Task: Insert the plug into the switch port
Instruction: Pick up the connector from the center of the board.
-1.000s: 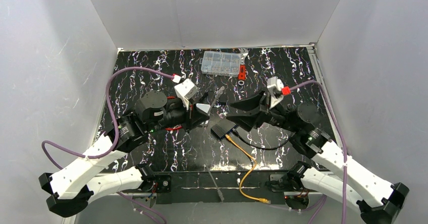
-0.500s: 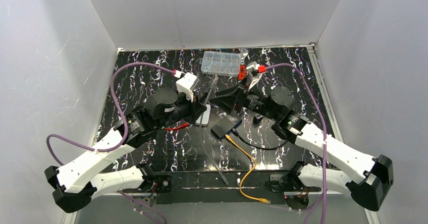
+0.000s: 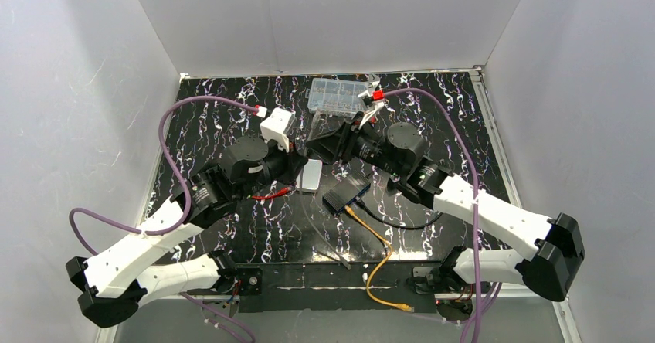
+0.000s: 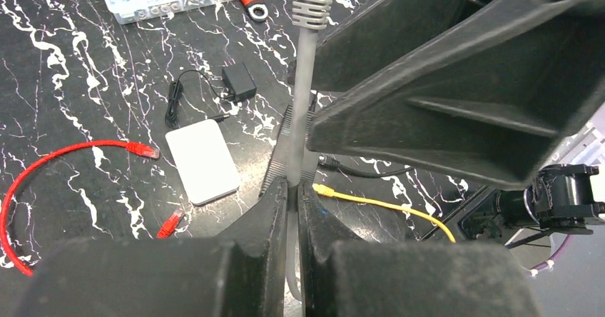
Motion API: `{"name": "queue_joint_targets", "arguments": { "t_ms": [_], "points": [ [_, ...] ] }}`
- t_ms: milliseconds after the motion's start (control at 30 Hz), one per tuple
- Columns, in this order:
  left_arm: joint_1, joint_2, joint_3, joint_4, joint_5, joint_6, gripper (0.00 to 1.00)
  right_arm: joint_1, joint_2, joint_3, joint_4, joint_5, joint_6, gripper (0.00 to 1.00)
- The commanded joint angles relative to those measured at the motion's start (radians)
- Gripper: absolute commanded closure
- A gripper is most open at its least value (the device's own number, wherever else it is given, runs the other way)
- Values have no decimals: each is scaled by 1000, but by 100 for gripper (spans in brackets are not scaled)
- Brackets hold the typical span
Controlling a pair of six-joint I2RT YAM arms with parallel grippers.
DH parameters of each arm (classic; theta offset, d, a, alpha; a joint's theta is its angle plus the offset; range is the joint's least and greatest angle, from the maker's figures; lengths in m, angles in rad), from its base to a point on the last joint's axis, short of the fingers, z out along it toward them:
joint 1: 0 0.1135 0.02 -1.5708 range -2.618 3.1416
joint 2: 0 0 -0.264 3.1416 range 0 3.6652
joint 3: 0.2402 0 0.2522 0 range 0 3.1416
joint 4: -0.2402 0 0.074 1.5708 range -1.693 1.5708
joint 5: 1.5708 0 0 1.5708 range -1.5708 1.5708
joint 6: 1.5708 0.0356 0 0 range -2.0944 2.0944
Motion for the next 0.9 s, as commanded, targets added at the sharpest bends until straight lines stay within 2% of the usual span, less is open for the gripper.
{"name": "queue_joint_targets", "arguments": {
  "t_ms": [0, 367, 533, 600, 700, 733, 767, 800, 867],
  "points": [
    [-4, -22, 26, 2, -39, -13, 100, 18, 28, 67, 31, 38, 23, 44],
    [-2, -2, 14, 30, -47, -28, 100, 34, 79, 78, 68, 53, 35, 62],
    [-3, 10, 17, 35, -21, -34, 100, 36, 78, 72, 81, 67, 8, 65],
    [-3, 14, 19, 29, -3, -37, 100, 36, 76, 70, 79, 70, -6, 73],
    [-2, 24, 27, 10, 20, -43, 100, 35, 70, 63, 80, 74, -37, 97],
    [-3, 25, 28, 5, 27, -45, 100, 35, 64, 58, 80, 74, -46, 99],
    [-2, 22, 30, 1, 34, -46, 98, 36, 58, 52, 81, 74, -56, 99],
    [-3, 20, 28, -2, 42, -46, 90, 36, 49, 45, 81, 73, -68, 99],
    [-2, 11, 22, -2, 66, -44, 68, 36, 25, 23, 82, 73, -93, 99]
  ]
}}
